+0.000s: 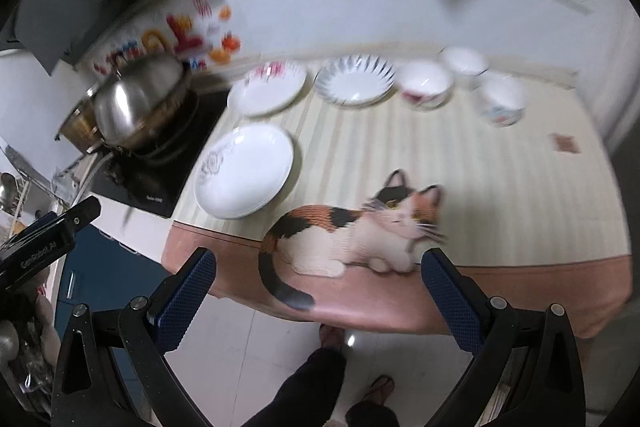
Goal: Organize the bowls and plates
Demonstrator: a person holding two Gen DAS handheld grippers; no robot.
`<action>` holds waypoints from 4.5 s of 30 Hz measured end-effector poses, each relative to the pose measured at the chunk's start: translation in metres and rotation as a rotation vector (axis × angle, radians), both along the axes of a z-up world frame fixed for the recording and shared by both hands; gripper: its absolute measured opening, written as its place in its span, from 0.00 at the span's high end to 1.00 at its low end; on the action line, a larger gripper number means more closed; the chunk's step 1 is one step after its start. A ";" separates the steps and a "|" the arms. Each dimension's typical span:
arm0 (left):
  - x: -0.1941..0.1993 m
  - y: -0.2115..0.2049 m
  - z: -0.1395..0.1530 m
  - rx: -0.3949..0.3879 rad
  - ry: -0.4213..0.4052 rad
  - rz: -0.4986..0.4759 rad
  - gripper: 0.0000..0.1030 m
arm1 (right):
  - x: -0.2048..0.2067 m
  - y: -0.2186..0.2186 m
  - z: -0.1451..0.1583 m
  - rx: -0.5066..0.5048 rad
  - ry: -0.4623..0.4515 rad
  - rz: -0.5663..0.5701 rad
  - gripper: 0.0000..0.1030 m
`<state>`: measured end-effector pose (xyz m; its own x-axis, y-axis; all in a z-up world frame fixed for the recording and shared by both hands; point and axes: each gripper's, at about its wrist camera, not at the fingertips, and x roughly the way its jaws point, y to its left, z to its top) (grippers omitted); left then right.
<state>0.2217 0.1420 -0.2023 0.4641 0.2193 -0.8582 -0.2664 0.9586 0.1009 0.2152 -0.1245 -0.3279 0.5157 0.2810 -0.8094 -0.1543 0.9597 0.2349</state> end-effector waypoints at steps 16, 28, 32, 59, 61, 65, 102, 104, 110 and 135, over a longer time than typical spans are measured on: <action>0.173 0.082 -0.163 -0.192 0.337 -0.102 0.44 | 0.228 0.103 -0.158 0.130 0.313 0.010 0.18; 0.176 0.067 -0.179 -0.228 0.362 -0.187 0.71 | 0.260 0.125 -0.195 0.128 0.433 0.045 0.80; 0.170 0.066 -0.175 -0.228 0.366 -0.169 0.71 | 0.258 0.123 -0.195 0.143 0.434 0.062 0.82; 0.178 -0.045 -0.121 -0.236 0.300 -0.253 0.71 | 0.233 -0.004 -0.147 0.199 0.401 0.050 0.82; 0.180 -0.059 -0.123 -0.236 0.306 -0.272 0.71 | 0.230 -0.019 -0.148 0.198 0.401 0.040 0.82; 0.180 -0.083 -0.132 -0.237 0.321 -0.297 0.71 | 0.224 -0.048 -0.155 0.197 0.409 0.011 0.82; 0.198 -0.077 -0.091 -0.187 0.167 -0.130 0.65 | 0.231 -0.101 -0.127 0.150 0.414 0.010 0.81; 0.217 -0.053 -0.083 -0.187 0.132 -0.078 0.64 | 0.241 -0.089 -0.098 0.130 0.350 0.024 0.74; 0.269 0.015 -0.120 -0.280 0.177 0.075 0.64 | 0.319 0.000 -0.056 0.126 0.202 0.134 0.57; 0.337 0.074 -0.195 -0.339 0.247 0.182 0.70 | 0.518 0.157 -0.148 0.021 0.240 0.276 0.86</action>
<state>0.5586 0.2156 -0.3977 0.2162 -0.0340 -0.9757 -0.4411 0.8882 -0.1287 0.7334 0.0322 -0.4757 0.2140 0.4011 -0.8907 -0.3446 0.8842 0.3154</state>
